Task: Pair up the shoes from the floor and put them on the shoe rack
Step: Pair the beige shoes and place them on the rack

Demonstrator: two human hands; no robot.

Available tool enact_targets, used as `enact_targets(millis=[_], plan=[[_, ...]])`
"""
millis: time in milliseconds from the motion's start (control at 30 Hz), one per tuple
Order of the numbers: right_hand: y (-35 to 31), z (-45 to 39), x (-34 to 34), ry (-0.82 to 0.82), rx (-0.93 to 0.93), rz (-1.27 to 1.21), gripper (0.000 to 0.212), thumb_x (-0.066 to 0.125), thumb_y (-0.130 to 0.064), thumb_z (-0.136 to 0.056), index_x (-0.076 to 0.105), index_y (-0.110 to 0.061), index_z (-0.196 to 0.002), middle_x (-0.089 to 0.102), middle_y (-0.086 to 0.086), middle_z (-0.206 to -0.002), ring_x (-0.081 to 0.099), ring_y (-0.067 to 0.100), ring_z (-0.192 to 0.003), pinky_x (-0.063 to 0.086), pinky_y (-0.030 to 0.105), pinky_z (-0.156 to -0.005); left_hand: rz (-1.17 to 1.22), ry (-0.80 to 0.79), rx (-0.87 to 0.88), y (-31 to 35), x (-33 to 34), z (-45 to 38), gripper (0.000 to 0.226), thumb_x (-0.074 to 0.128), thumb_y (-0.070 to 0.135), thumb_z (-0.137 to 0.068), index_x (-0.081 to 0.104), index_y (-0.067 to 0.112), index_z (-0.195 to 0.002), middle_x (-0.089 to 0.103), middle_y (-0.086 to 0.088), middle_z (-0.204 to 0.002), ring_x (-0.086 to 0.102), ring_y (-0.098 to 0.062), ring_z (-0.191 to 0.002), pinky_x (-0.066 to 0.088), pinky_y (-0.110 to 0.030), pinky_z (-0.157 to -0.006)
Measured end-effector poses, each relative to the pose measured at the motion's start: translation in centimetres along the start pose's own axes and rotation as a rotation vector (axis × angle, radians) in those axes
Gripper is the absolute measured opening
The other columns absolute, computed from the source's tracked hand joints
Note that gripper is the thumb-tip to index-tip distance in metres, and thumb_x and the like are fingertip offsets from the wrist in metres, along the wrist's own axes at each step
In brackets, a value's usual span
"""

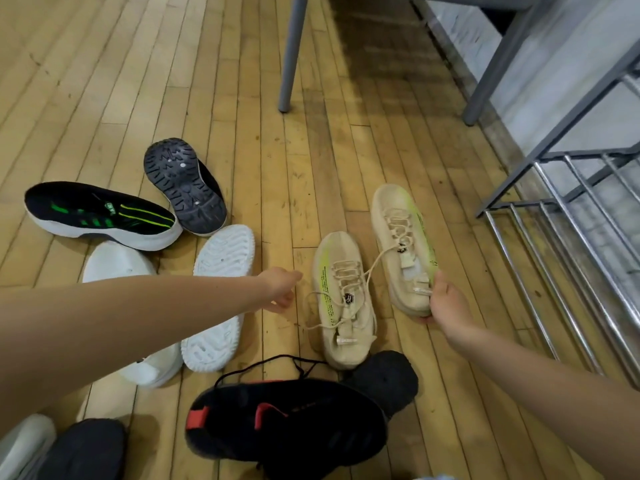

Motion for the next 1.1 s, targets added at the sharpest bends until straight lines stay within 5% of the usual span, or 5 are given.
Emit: enact_targets(millis=[133, 400, 700, 900, 1100], plan=[[2.5, 0.5, -0.8, -0.052, 0.062, 0.075, 0.049, 0.024, -0.040, -0.102, 0.052, -0.007, -0.126, 0.064, 0.012, -0.105, 0.065, 0.024, -0.086, 0.059, 0.040, -0.070, -0.037, -0.023, 0.000, -0.3, 2.4, -0.1, 0.037, 0.046, 0.034, -0.097, 0.057, 0.002, -0.112, 0.065, -0.009, -0.094, 0.066, -0.024, -0.093, 0.058, -0.036, -0.083], [4.0, 1.4, 0.0, -0.306, 0.044, 0.107, 0.039, 0.033, -0.035, -0.102, 0.036, -0.037, -0.141, 0.060, -0.005, -0.114, 0.062, 0.012, -0.093, 0.054, 0.029, -0.069, 0.151, 0.009, -0.010, -0.8, 5.9, -0.3, 0.033, 0.062, 0.034, -0.088, 0.055, 0.011, -0.111, 0.058, -0.002, -0.080, 0.057, -0.013, -0.066, 0.046, -0.021, -0.050], [3.2, 0.0, 0.2, -0.201, 0.010, -0.082, 0.040, 0.035, -0.035, -0.102, 0.048, -0.024, -0.138, 0.059, -0.001, -0.129, 0.058, 0.014, -0.110, 0.048, 0.034, -0.096, 0.294, -0.143, -0.049, 3.0, 6.5, -0.1, 0.005, 0.052, 0.010, -0.093, 0.056, 0.011, -0.092, 0.062, -0.008, -0.092, 0.062, -0.023, -0.086, 0.054, -0.036, -0.079], [-3.7, -1.6, -1.7, -0.145, -0.116, -0.015, 0.042, 0.028, -0.033, -0.103, 0.050, -0.019, -0.136, 0.059, -0.001, -0.128, 0.055, 0.016, -0.114, 0.046, 0.030, -0.094, 0.108, -0.044, 0.102, 9.5, 1.6, 1.2, 0.015, 0.042, 0.019, -0.097, 0.052, 0.008, -0.095, 0.055, -0.006, -0.079, 0.052, -0.018, -0.069, 0.045, -0.029, -0.059], [-14.0, -0.3, -5.7, -0.080, -0.291, -0.115, 0.035, 0.029, -0.029, -0.104, 0.055, -0.023, -0.127, 0.059, -0.004, -0.115, 0.054, 0.014, -0.104, 0.041, 0.024, -0.081, 0.156, 0.072, 0.249, 18.7, -3.6, 6.2, 0.012, 0.043, 0.016, -0.096, 0.052, 0.012, -0.089, 0.055, -0.008, -0.088, 0.052, -0.021, -0.079, 0.049, -0.036, -0.076]])
Point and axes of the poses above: each hand's wrist, its own z-axis away from the middle knuckle, its own x-axis out of the palm, y = z × x, the point moved 1 cm from there along -z, towards the middle knuckle
